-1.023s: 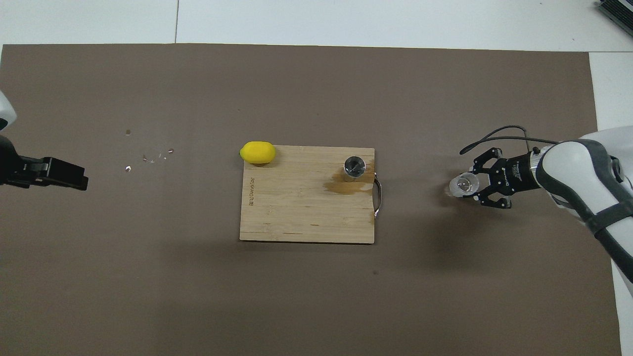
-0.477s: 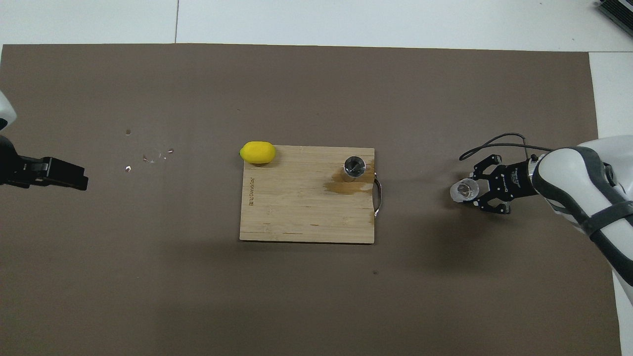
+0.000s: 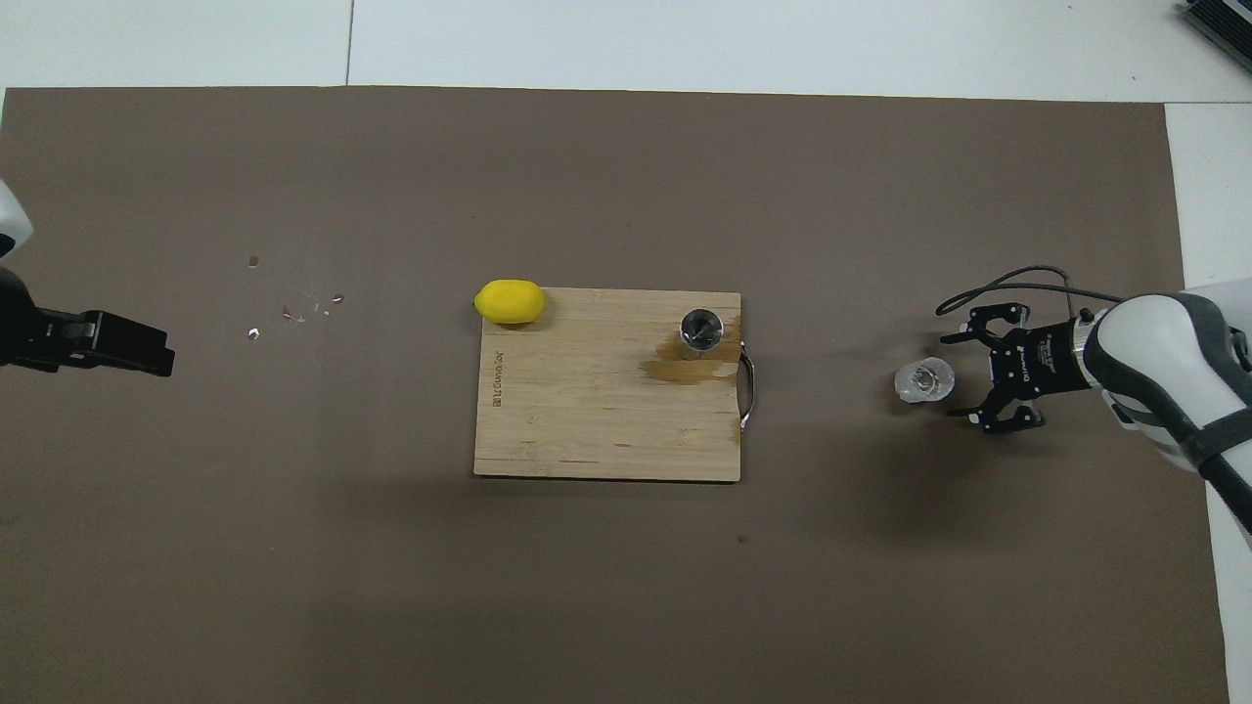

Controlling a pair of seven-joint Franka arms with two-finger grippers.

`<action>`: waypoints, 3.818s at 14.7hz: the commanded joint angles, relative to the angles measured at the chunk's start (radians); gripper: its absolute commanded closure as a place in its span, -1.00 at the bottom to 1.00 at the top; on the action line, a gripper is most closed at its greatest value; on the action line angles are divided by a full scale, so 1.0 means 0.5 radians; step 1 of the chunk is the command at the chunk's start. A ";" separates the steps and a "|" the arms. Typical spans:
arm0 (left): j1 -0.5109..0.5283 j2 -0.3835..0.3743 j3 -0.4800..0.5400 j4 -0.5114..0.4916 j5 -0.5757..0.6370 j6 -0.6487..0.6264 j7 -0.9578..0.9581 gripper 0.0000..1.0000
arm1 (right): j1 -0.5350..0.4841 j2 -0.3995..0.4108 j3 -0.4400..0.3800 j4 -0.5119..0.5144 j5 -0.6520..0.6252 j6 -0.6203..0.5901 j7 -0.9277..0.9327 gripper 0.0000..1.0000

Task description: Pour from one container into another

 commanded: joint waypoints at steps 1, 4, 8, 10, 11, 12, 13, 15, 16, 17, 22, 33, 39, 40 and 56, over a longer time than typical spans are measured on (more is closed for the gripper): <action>0.013 -0.056 -0.002 -0.062 -0.022 0.015 -0.010 -1.00 | -0.102 -0.083 0.012 -0.043 0.044 0.020 -0.080 -1.00; 0.013 -0.056 -0.002 -0.062 -0.022 0.015 -0.010 -1.00 | -0.109 -0.197 0.009 -0.025 0.023 0.017 -0.141 -1.00; 0.013 -0.056 -0.002 -0.062 -0.022 0.012 -0.010 -1.00 | -0.072 -0.368 0.015 -0.003 -0.173 0.017 -0.283 -1.00; 0.013 -0.056 -0.002 -0.062 -0.022 0.015 -0.010 -1.00 | -0.005 -0.469 0.018 0.000 -0.360 -0.014 -0.286 -1.00; 0.013 -0.056 -0.002 -0.062 -0.022 0.012 -0.010 -1.00 | 0.057 -0.512 0.018 0.000 -0.440 -0.047 -0.286 -1.00; 0.013 -0.056 -0.002 -0.062 -0.022 0.015 -0.010 -1.00 | 0.115 -0.549 0.018 0.000 -0.501 -0.075 -0.283 -1.00; 0.013 -0.056 -0.002 -0.062 -0.022 0.015 -0.010 -1.00 | 0.173 -0.589 0.018 0.000 -0.553 -0.087 -0.283 -1.00; 0.013 -0.056 -0.002 -0.062 -0.022 0.015 -0.010 -1.00 | 0.308 -0.638 0.021 0.000 -0.670 -0.096 -0.298 -1.00; 0.013 -0.056 -0.002 -0.062 -0.022 0.015 -0.010 -1.00 | 0.388 -0.642 0.021 0.000 -0.743 -0.097 -0.359 -1.00; 0.013 -0.056 -0.002 -0.062 -0.022 0.012 -0.010 -1.00 | 0.474 -0.642 0.021 0.000 -0.823 -0.094 -0.481 -1.00; 0.013 -0.056 -0.002 -0.062 -0.022 0.015 -0.010 -1.00 | 0.606 -0.623 0.037 0.143 -1.099 -0.255 -1.083 -1.00; 0.013 -0.056 -0.002 -0.062 -0.022 0.015 -0.007 -1.00 | 0.499 -0.608 0.015 0.923 -1.183 -0.918 -1.445 -1.00; 0.013 -0.056 -0.002 -0.062 -0.022 0.015 -0.010 -1.00 | 0.422 -0.608 0.012 1.012 -1.244 -1.133 -1.660 -1.00; 0.013 -0.056 -0.002 -0.062 -0.022 0.015 -0.007 -1.00 | 0.416 -0.602 0.015 1.015 -1.290 -1.130 -1.688 -1.00; 0.013 -0.056 -0.002 -0.062 -0.022 0.015 -0.007 -1.00 | 0.428 -0.654 0.021 0.929 -1.137 -1.146 -1.808 -1.00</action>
